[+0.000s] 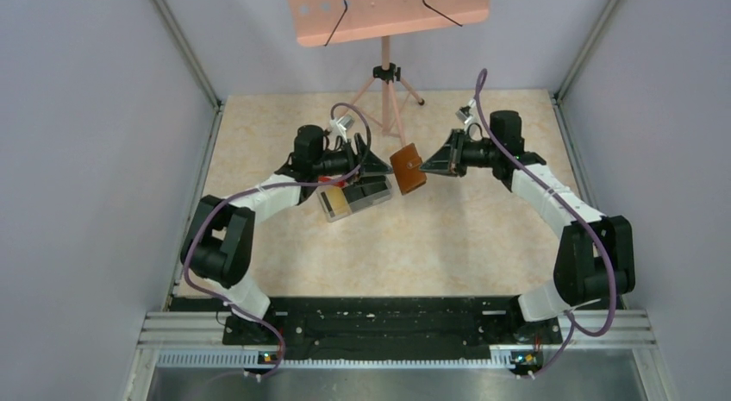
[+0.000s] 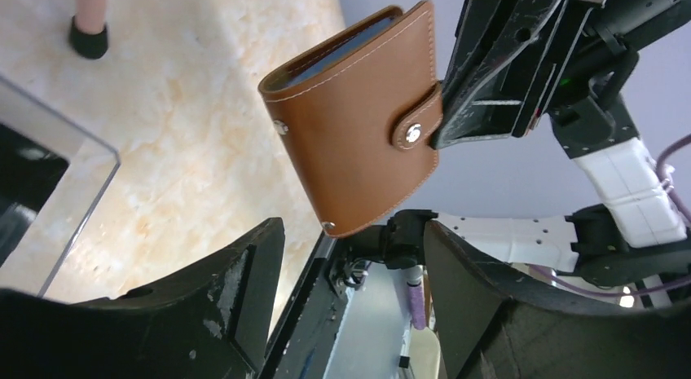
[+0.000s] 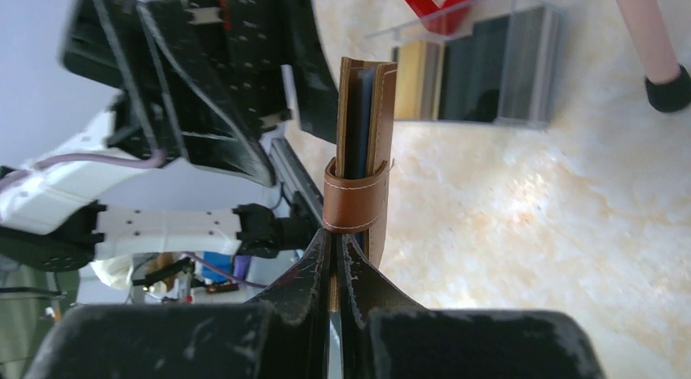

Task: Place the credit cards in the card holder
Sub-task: Pick up the card holder from the center of the board, then open the card holder.

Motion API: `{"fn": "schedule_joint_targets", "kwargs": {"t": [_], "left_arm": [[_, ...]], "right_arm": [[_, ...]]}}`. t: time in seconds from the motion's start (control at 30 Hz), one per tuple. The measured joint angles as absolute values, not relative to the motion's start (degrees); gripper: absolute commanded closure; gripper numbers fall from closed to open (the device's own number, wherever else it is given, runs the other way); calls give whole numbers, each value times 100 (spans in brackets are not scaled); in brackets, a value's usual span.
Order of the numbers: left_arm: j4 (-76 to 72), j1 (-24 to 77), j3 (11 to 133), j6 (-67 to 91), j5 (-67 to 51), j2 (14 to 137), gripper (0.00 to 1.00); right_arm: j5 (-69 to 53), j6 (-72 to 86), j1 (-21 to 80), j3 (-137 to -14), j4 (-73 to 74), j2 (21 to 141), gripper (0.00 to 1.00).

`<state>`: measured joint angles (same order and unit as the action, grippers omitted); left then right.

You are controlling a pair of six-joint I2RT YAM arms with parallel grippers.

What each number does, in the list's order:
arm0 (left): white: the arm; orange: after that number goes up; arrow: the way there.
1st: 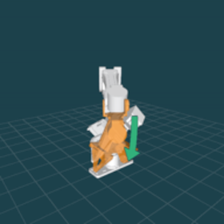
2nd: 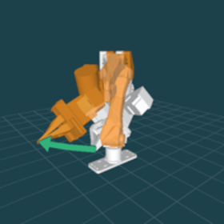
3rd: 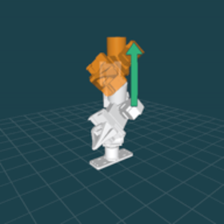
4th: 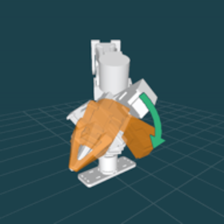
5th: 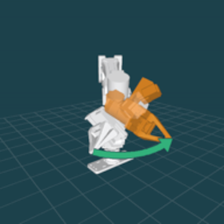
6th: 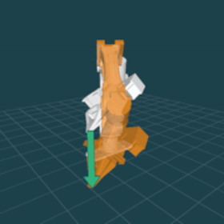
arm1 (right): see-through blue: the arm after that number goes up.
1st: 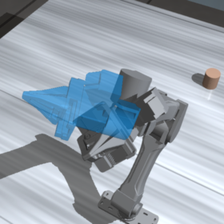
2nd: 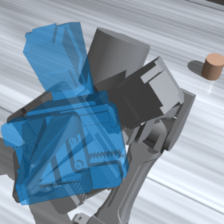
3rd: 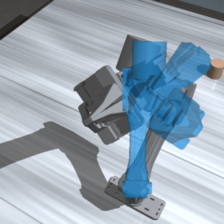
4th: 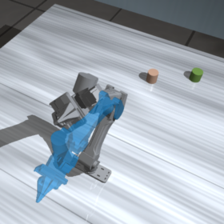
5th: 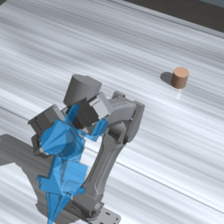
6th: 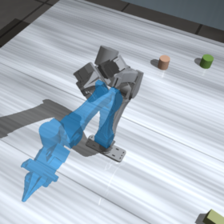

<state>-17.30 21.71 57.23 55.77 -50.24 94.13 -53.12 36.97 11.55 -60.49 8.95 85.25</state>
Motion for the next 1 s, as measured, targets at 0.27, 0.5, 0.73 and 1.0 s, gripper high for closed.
{"fn": "schedule_joint_targets", "kwargs": {"t": [0.27, 0.5, 0.73, 1.0], "left_arm": [[-3505, 2178, 5723, 6639, -5430, 10055, 31], [-4899, 2206, 5732, 7596, -5588, 10390, 43], [-6340, 2329, 5732, 8560, -5680, 10654, 92], [-5135, 2351, 5723, 7780, -5437, 10377, 100]], "right_arm": [[-5828, 4816, 1035, -6088, -373, 8530, 100], [-6088, 5465, 1031, -6084, -1085, 8573, 100], [-6156, 5680, 1031, -5922, -1382, 8578, 100], [-5553, 4790, 998, -6007, -1, 8586, 21]]}}
